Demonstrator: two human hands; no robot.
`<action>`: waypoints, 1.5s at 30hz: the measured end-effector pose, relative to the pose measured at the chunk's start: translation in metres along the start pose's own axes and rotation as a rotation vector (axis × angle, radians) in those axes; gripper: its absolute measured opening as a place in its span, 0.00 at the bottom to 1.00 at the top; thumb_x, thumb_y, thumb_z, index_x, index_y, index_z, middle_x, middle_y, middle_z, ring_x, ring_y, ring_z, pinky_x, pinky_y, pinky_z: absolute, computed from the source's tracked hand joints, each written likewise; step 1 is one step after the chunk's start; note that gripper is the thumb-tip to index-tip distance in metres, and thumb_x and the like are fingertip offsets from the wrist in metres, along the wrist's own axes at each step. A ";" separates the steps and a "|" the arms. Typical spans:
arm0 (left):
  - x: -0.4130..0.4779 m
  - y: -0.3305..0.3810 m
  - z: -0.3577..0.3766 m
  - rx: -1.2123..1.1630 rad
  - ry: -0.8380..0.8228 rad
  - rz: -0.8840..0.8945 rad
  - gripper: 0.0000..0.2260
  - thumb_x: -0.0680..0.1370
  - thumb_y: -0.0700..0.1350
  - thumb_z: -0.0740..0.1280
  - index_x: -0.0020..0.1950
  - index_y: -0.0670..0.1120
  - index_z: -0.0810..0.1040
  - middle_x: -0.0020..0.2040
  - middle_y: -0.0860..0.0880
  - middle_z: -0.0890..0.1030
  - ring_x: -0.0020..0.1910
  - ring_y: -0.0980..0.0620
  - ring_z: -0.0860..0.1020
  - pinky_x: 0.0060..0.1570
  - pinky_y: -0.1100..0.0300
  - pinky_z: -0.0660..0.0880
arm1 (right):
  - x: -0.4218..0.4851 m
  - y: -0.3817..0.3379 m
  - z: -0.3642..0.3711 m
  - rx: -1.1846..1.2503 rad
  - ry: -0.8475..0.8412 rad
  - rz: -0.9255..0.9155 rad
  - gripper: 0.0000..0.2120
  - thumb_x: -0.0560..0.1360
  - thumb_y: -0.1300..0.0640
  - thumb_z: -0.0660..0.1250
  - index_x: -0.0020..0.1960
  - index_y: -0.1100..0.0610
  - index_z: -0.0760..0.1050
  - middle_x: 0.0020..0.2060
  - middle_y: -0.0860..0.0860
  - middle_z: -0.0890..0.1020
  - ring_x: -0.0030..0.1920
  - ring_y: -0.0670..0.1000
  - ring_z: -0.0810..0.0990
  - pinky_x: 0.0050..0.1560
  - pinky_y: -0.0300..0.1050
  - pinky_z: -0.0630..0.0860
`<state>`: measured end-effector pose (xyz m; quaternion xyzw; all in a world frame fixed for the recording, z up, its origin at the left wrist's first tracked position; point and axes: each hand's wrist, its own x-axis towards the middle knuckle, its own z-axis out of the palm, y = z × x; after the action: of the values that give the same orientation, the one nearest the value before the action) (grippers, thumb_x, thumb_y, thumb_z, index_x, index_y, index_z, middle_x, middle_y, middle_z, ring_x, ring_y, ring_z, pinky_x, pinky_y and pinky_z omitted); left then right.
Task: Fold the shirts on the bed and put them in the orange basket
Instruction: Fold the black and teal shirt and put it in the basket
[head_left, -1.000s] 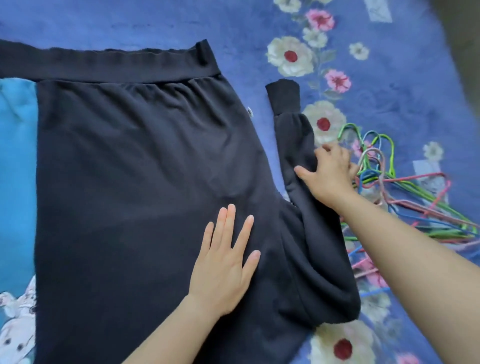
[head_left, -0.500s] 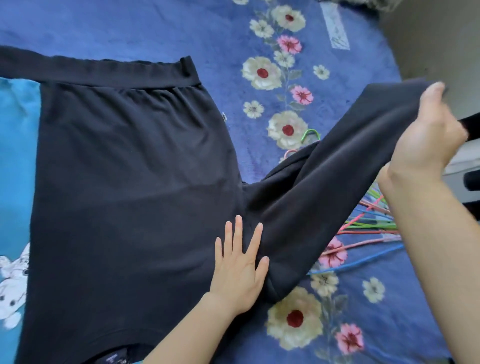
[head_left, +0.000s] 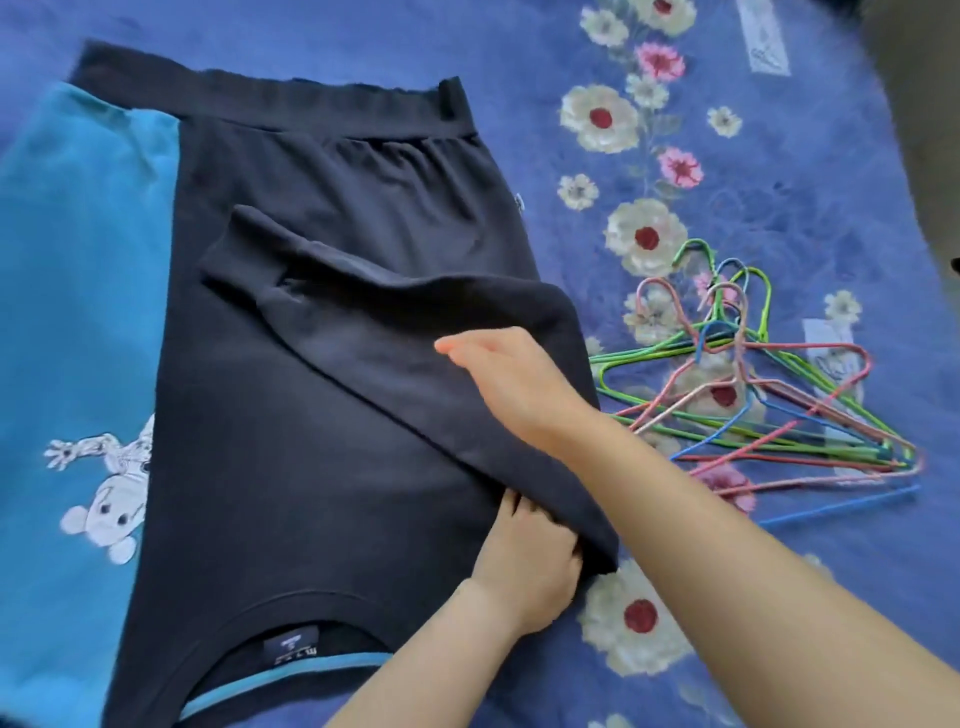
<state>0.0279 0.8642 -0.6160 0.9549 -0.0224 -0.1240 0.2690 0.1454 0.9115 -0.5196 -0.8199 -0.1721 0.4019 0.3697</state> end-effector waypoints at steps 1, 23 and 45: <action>-0.006 -0.001 -0.002 -0.018 -0.006 0.023 0.18 0.70 0.50 0.54 0.46 0.54 0.83 0.49 0.50 0.82 0.51 0.47 0.80 0.58 0.50 0.75 | -0.001 0.018 -0.008 -0.079 0.099 0.026 0.13 0.77 0.57 0.59 0.52 0.56 0.82 0.50 0.48 0.84 0.54 0.49 0.79 0.58 0.45 0.71; 0.014 -0.233 -0.221 -1.756 0.983 -0.670 0.12 0.67 0.41 0.67 0.50 0.44 0.80 0.48 0.46 0.84 0.50 0.49 0.82 0.54 0.54 0.78 | -0.033 0.046 0.007 -0.758 -0.084 -0.230 0.09 0.71 0.51 0.62 0.43 0.52 0.62 0.40 0.47 0.71 0.44 0.57 0.73 0.40 0.47 0.61; 0.020 -0.284 -0.141 0.248 0.256 -0.638 0.30 0.78 0.64 0.48 0.77 0.58 0.41 0.77 0.47 0.34 0.73 0.34 0.34 0.71 0.41 0.37 | 0.075 0.071 0.082 -0.979 0.282 -0.211 0.30 0.77 0.39 0.49 0.77 0.44 0.51 0.76 0.59 0.54 0.76 0.62 0.48 0.72 0.57 0.42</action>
<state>0.0752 1.1763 -0.6519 0.9469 0.2957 -0.0773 0.0994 0.1258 0.9458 -0.6454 -0.9211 -0.3703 0.1202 0.0012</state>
